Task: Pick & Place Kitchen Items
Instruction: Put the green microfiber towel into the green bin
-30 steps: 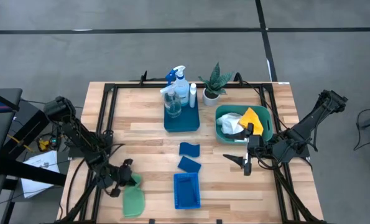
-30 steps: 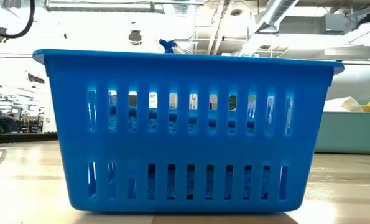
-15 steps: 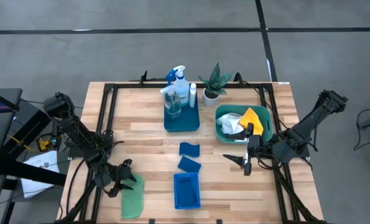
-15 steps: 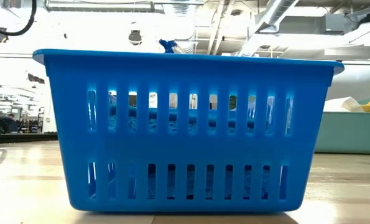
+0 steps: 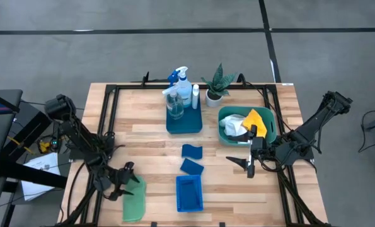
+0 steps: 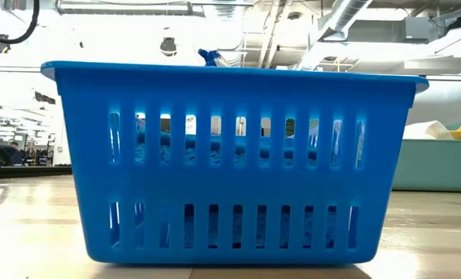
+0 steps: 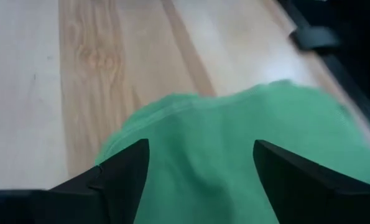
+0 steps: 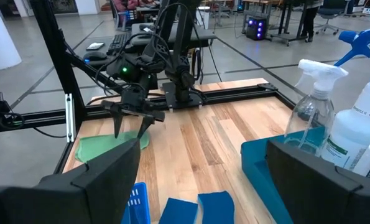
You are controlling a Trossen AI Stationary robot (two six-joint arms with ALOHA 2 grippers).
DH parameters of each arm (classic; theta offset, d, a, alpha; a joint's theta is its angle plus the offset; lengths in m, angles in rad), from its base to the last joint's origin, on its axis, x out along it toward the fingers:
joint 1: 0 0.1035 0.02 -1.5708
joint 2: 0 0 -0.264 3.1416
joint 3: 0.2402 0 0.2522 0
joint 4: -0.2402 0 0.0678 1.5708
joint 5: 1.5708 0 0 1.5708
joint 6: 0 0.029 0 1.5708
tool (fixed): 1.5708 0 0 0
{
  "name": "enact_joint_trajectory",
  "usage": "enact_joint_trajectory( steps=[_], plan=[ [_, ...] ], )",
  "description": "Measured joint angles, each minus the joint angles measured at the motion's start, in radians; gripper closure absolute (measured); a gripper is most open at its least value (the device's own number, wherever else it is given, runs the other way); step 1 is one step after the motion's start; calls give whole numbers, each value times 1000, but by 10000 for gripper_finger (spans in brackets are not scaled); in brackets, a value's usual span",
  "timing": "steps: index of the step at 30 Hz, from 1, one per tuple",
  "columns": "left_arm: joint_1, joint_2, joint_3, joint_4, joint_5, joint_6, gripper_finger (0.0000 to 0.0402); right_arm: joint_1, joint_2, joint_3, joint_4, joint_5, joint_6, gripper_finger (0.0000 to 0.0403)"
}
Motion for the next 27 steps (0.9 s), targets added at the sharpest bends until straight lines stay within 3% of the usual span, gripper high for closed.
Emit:
enact_joint_trajectory(
  steps=[3, 11, 18, 27],
  plan=[
    [0, 58, 0, 12, 2, 0, 118, 0, 0, 0, 0, 0, 0, 67],
    [0, 268, 3, 262, -41, 58, 119, 0, 0, 0, 0, 0, 1, 67],
    [-2, 432, 46, 297, -128, 93, 119, 0, 0, 0, -2, -1, 1, 67],
    [-2, 454, 63, 299, -159, 101, 123, 0, 0, 0, -6, -8, 1, 67]
  ],
)
